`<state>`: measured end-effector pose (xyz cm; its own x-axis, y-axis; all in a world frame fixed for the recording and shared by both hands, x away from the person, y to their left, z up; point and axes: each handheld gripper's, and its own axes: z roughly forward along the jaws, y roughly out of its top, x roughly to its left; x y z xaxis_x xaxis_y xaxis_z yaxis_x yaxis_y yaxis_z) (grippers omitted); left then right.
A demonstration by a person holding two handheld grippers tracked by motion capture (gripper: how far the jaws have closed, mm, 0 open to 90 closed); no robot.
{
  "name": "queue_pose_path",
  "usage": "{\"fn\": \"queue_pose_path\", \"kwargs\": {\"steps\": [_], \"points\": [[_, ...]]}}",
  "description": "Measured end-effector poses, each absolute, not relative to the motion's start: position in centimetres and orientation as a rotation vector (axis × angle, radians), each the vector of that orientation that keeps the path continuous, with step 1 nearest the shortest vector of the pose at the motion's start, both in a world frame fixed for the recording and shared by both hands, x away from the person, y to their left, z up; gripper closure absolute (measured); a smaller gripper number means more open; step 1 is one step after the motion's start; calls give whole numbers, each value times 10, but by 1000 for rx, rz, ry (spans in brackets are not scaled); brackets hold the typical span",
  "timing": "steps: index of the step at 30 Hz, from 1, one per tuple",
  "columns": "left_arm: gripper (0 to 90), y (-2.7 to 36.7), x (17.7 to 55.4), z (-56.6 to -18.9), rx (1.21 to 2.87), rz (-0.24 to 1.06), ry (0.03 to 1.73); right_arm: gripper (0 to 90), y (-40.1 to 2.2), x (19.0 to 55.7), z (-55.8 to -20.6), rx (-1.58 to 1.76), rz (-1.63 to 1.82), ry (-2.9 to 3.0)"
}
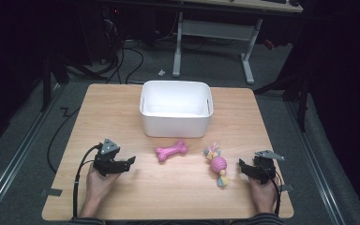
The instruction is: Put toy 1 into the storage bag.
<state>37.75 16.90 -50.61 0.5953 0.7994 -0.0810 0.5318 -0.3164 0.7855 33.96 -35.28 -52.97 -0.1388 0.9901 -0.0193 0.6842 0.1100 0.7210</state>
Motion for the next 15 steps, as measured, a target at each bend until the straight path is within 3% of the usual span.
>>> {"fn": "queue_pose_path", "kwargs": {"steps": [15], "points": [[234,146,383,-498,2024,366,987,302,-353,339,-530,1621,788,1885]]}}
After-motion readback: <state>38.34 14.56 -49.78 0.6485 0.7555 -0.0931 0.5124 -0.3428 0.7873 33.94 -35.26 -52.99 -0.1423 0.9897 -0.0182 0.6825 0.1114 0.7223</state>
